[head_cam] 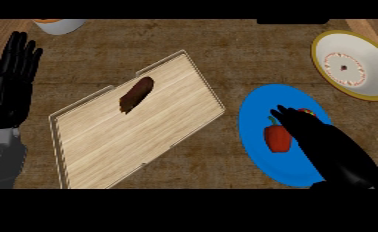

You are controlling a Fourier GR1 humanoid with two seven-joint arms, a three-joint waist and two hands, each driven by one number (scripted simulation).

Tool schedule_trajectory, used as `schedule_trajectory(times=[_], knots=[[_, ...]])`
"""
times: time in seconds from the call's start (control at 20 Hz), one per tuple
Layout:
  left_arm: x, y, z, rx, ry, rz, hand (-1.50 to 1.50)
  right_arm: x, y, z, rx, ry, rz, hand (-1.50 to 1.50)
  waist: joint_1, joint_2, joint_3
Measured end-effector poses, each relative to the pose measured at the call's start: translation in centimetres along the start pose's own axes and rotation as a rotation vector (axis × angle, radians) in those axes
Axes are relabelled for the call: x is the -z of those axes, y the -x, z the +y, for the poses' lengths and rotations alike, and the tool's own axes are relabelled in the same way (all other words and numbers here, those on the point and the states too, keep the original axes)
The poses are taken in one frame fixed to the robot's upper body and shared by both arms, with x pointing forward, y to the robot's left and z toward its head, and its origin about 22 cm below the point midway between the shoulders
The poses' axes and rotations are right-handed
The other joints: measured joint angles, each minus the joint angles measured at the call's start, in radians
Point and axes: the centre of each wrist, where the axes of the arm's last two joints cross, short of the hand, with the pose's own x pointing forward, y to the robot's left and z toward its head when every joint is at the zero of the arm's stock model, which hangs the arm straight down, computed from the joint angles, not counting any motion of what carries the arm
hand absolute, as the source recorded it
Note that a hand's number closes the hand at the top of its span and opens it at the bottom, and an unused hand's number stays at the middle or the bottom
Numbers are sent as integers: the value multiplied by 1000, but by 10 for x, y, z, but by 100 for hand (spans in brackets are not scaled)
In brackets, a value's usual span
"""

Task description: Pick the bell pepper from the plate and place it in the bowl

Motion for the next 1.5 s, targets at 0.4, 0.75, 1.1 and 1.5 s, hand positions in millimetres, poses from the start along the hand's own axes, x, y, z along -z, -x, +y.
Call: schedule_trajectory(times=[0.4, 0.75, 1.1, 1.5], knots=[[-7, 2, 6, 4, 0, 0, 0, 16, 21, 5, 5, 4, -49, -150, 1, 0, 0], [-2, 4, -1, 3, 1, -1, 0, 32, 16, 20, -5, -8, -62, -150, 0, 0, 0], [-4, 7, 1, 3, 9, 1, 0, 54, 27, 36, -14, -31, -43, -150, 1, 0, 0], [1, 10, -2, 4, 4, 5, 0, 69, 31, 52, -13, -51, -3, -150, -1, 0, 0]])
